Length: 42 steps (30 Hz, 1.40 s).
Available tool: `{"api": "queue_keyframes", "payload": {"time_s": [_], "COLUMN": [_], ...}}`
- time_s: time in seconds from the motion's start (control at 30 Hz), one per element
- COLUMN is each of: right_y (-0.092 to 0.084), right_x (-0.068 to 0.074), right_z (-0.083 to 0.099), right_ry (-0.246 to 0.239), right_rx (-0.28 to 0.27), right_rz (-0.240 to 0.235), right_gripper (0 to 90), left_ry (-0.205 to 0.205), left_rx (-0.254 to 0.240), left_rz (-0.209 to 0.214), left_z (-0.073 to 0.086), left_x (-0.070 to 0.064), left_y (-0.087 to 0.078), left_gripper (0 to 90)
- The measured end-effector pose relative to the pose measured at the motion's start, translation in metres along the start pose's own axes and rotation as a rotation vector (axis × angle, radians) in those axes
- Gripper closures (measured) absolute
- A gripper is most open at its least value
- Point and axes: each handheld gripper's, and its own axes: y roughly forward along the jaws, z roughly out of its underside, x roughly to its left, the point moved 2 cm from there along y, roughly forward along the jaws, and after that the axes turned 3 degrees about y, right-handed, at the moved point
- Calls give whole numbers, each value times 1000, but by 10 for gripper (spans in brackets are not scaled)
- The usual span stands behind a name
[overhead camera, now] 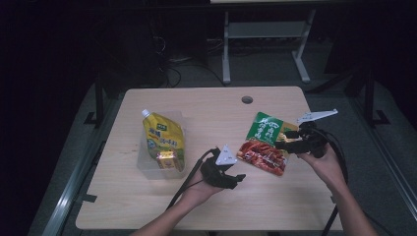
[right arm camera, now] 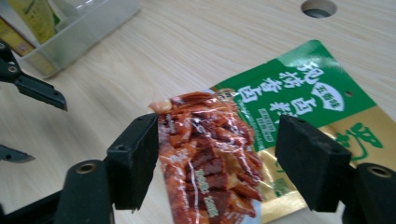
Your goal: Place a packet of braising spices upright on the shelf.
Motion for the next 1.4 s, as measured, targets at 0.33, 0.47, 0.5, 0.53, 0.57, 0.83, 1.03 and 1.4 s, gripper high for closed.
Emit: {"api": "queue_keyframes", "payload": {"time_s": [0.33, 0.47, 0.5, 0.53, 0.57, 0.83, 1.03, 1.4], "right_y": [8, 14, 15, 16, 17, 17, 22, 21], "right_x": [-19, -28, -30, -32, -34, -41, -53, -67], "right_z": [7, 8, 7, 7, 6, -6, -7, 1], "right_ry": [13, 82, 103, 123, 132, 161, 198, 292], "right_rx": [25, 51, 56, 63, 65, 48, 49, 26], "right_rz": [39, 25, 28, 29, 28, 39, 68, 78], "right_gripper": [289, 264, 246, 241, 241, 257, 274, 283], "left_ry": [20, 27, 27, 20, 18, 13, 2, -6], "left_rx": [8, 17, 17, 23, 28, 49, 64, 76], "left_rz": [6, -7, -7, -15, -15, -43, -34, -31], "left_z": [-19, -24, -24, -27, -28, -32, -31, -27], "left_x": [8, 12, 12, 15, 16, 28, 31, 34], "left_y": [15, 24, 24, 30, 32, 46, 56, 72], "left_gripper": [557, 616, 624, 634, 645, 697, 758, 897]}}
